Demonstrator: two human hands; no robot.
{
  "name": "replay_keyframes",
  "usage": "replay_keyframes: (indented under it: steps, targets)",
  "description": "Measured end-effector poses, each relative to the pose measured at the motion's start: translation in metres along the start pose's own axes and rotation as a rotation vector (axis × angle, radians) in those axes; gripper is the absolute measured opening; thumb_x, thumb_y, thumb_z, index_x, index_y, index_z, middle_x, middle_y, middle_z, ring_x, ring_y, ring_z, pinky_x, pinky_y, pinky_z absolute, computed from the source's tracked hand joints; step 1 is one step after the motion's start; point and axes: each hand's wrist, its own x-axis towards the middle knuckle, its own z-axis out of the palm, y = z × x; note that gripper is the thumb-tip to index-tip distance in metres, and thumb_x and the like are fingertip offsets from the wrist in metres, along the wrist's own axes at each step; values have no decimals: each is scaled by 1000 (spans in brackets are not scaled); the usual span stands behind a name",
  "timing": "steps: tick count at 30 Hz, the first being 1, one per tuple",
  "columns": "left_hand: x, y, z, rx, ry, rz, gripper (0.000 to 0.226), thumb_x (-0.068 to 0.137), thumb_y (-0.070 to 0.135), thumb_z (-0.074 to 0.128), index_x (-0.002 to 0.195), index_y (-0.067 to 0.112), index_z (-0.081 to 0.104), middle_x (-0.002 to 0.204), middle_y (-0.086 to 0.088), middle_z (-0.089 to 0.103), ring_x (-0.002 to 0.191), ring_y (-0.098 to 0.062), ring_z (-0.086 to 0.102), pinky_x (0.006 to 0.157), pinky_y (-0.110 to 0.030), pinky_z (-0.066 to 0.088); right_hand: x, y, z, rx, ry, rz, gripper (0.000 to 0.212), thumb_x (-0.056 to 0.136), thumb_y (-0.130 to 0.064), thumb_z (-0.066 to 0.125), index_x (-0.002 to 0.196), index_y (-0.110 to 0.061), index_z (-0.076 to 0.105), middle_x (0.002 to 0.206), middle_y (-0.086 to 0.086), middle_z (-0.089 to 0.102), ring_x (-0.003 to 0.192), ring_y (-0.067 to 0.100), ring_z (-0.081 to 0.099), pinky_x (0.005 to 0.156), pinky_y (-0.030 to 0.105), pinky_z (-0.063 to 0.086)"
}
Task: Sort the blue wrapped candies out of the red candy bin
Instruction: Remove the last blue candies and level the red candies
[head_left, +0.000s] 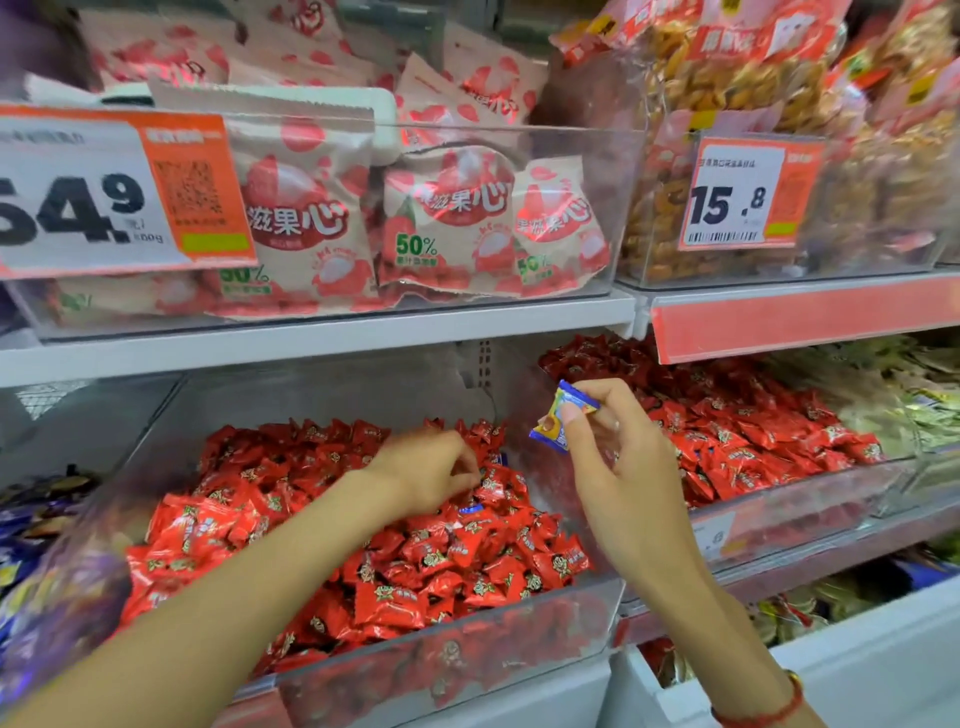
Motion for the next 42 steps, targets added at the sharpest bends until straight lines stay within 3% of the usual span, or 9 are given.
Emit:
replay_keyframes:
  steps: [7,11,14,17,21,27,31,36,42]
  targets:
    - [21,3,22,51,-36,-39,15,86,26,68,99,26,76,104,11,72,100,-10,65,73,-20,42,-1,1,-3,-40,-19,-9,14,98,-21,50,93,-33,54,82,-16,67,73,4,64,67,34,50]
    - [2,-16,12,-86,27,-79,11,89,35,62,93,33,73,105,15,70,99,-10,64,83,-25,48,-3,-4,-3,-51,-2,-27,14,100,-25,44,102,-32,55,75,-12,66,66,0,59,59,23,44]
    - [-15,-27,-5,-333,151,-144,9,94,32,56,89,33,63,106,9,69,91,-11,64,83,-29,50,-5,-13,-1,-51,-23,-11,17,102,-28,35,96,-29,51,63,-7,54,54,6,47,53,32,37]
    - [-35,-19,-28,-696,195,-165,8,95,23,57,92,23,64,89,6,70,61,-7,57,61,-24,45,-7,-20,5,4,-102,116,20,97,-37,33,87,-28,47,58,-7,45,52,7,40,59,39,36]
    - [-65,1,-48,-998,178,-181,9,96,22,56,95,20,65,91,-1,73,72,-2,67,66,-15,51,-8,-22,17,-7,-226,314,41,82,-67,45,89,-26,45,56,-8,49,50,7,43,59,31,38]
    - [-95,29,-50,-1270,212,-173,13,93,21,61,98,16,72,90,0,76,83,-6,72,73,-15,56,-8,-16,42,240,-278,406,43,78,-70,52,101,-34,49,74,-7,54,66,9,51,67,31,41]
    - [-95,26,-47,-1151,281,-140,12,87,28,69,95,22,75,88,8,76,83,-1,70,70,-16,56,-12,-22,33,196,-218,172,14,93,-38,57,103,-30,50,68,-11,51,52,2,42,54,19,35]
    - [-72,-4,-36,-767,241,-121,9,90,26,67,95,30,72,91,11,73,84,-1,68,78,-23,54,-8,-6,-1,-186,-160,-43,8,91,-29,61,95,-31,54,72,-9,56,60,7,51,54,19,33]
    - [-9,-18,-7,-200,84,-22,32,100,19,45,125,31,60,132,6,56,119,-16,54,97,-24,41,-8,-1,-15,-236,-89,-99,9,94,-30,56,96,-38,52,72,-7,56,60,12,51,54,29,38]
